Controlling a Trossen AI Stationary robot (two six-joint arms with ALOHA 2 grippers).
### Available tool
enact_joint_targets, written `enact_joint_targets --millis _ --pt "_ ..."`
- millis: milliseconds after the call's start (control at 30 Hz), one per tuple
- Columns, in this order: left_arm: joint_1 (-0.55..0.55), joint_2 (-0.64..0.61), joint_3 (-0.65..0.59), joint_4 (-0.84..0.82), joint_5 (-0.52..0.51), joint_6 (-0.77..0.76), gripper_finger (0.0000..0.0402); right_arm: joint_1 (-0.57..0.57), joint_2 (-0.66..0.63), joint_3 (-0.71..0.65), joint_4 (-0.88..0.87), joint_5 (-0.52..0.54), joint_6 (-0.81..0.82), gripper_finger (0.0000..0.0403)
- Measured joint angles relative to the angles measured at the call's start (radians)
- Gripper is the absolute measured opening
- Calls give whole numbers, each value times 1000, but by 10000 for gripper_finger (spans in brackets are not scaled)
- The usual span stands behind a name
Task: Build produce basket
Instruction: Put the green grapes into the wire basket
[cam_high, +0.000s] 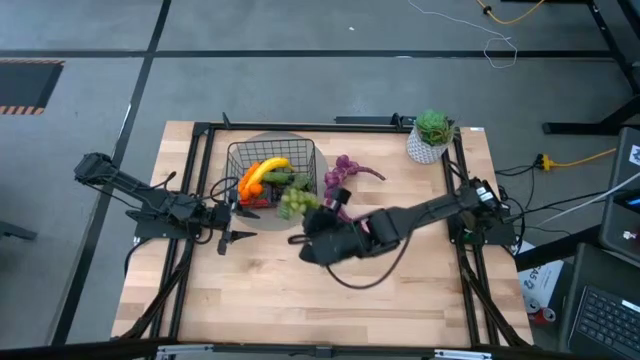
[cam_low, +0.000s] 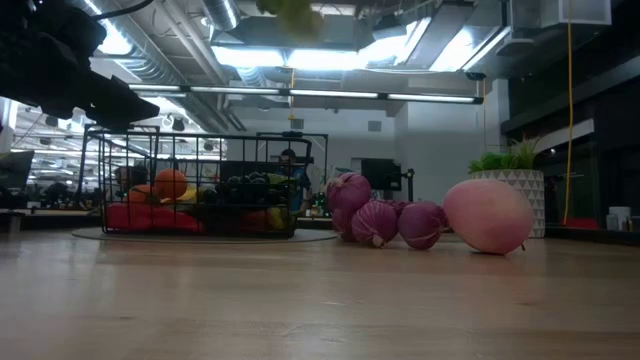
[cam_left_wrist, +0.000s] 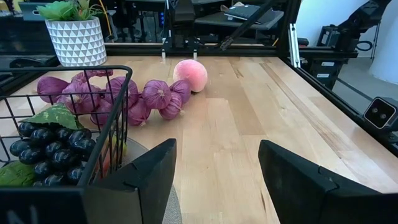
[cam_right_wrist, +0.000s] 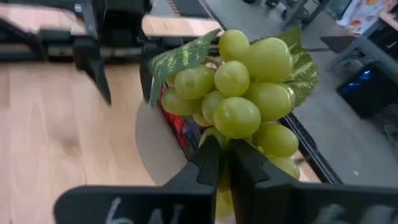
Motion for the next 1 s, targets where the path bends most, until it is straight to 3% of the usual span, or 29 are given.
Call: enact_joint_targets --millis 300,600,833,1000 --pt "0 0 0 0 0 0 225 -132 0 0 90 -252 -57 12" --pt "0 0 0 0 0 0 225 -224 0 0 109 -280 -49 16" --pt "0 0 0 0 0 0 225 -266 0 0 222 -405 -120 38" --pt "0 0 0 0 0 0 225 -288 -1 0 270 -409 -146 41"
